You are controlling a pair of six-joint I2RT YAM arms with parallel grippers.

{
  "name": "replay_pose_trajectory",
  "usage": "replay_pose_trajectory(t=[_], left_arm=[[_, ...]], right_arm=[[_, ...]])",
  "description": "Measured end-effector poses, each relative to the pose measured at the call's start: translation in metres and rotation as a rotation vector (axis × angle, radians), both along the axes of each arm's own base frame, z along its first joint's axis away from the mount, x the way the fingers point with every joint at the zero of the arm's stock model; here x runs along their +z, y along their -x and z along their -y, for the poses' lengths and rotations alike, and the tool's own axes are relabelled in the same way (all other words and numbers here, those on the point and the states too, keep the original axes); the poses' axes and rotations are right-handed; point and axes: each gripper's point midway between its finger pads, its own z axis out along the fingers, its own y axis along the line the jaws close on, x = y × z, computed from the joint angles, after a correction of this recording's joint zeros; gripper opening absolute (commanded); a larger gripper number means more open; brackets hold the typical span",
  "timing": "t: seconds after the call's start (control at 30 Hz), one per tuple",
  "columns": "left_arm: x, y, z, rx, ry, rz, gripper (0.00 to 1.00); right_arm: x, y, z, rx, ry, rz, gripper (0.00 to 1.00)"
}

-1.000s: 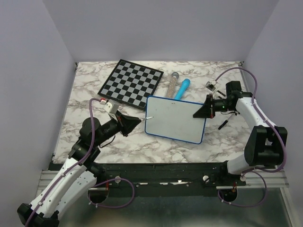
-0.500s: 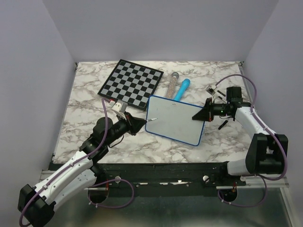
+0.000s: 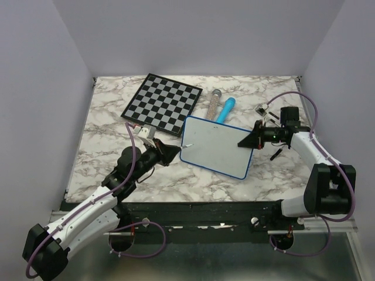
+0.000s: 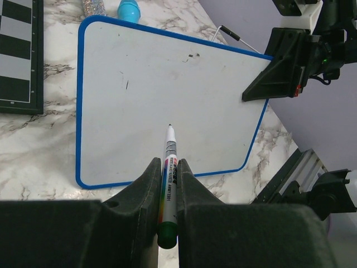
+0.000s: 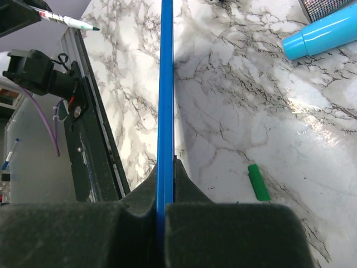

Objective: Write a sentence on the whiteboard
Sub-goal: Put down the whiteboard at the center of the board, then write a sentence on the whiteboard.

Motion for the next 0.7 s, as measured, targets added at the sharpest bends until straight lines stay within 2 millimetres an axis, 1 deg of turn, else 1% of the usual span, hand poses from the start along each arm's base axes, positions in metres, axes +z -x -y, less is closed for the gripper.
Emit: replay_pose_trajectory(t=[0.37, 0.5, 0.6, 0.7], left_arm=[[-0.005, -0.008, 0.005, 0.013, 0.020, -0.010, 0.00], [-0.002, -0.010, 0.005, 0.022, 0.029, -0.002, 0.00], [0.001, -0.012, 0.003, 0.036, 0.041, 0.013, 0.00], [0.001, -0.009, -0.002, 0.051, 0.064, 0.027, 0.00]], right_arm=[[0.000, -0.001, 0.000, 0.002, 0.000, 0.003, 0.01], [0.000, -0.001, 0.000, 0.004, 0.000, 0.006, 0.01], [0.000, -0.001, 0.000, 0.004, 0.000, 0.007, 0.01], [0.000, 0.000, 0.000, 0.004, 0.000, 0.007, 0.01]])
